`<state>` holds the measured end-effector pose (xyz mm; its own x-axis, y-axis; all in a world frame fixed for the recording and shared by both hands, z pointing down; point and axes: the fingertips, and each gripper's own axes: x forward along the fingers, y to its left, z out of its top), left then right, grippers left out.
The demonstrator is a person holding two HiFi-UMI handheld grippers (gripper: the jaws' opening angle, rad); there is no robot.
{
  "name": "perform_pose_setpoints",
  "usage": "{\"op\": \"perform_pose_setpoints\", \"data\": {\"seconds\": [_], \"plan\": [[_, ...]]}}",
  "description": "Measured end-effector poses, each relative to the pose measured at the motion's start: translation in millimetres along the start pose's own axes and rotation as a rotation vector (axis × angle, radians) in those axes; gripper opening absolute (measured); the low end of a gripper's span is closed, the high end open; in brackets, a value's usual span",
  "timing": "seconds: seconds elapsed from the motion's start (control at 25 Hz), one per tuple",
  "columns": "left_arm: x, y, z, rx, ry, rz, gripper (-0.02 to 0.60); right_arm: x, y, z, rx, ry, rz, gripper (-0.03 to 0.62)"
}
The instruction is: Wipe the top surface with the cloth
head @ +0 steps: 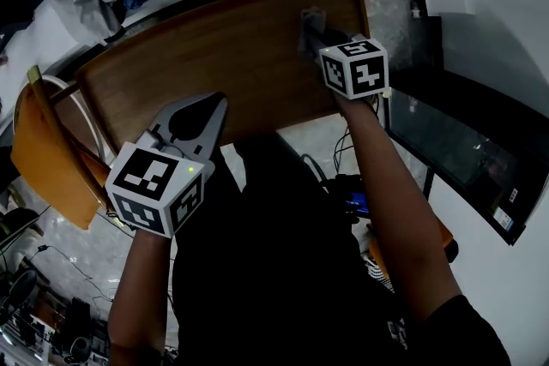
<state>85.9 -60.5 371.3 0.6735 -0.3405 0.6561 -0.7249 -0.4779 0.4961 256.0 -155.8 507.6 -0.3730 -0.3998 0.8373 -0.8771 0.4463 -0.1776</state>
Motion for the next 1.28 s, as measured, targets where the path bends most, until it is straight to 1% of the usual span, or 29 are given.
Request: {"op": "perform_pose_setpoints", "data": {"seconds": [0.12,0.28,0.44,0.6,0.88,1.16,1.28], "plan": [[3.3,-2.7,1.0,0.005,0.002,-0.005,0.011,-6.8,-21.7,-2.1,0.017,0.006,-0.047,0.038],[5.9,-7.4,2.8,0.009,0.003,-0.009,0.011,-13.7,-42.0,-2.9,0.01,0.023,-0.102,0.04],[5.3,-6.3,2.5,0.011,0.004,-0.009,0.011,-18.4,-57.1,-4.3,-0.004,0.05,-0.163,0.04],[1.2,-0.3,1.0,0.006,0.0,-0.004,0.011,-25.4,-74.0,-8.5,-0.031,0.086,-0.25,0.04],[-7.0,4.1,-0.4,-0.017,-0.02,0.001,0.011,-35.7,-92.4,-12.8,-0.02,0.128,-0.353,0.04],[-26.5,15.6,-7.1,-0.043,-0.052,0.021,0.011,-40.2,-92.5,-11.3,-0.018,0.143,-0.4,0.039],[-42.7,24.9,-11.3,-0.063,-0.078,0.041,0.011,-40.8,-90.7,-13.3,-0.048,0.172,-0.416,0.04]]}}
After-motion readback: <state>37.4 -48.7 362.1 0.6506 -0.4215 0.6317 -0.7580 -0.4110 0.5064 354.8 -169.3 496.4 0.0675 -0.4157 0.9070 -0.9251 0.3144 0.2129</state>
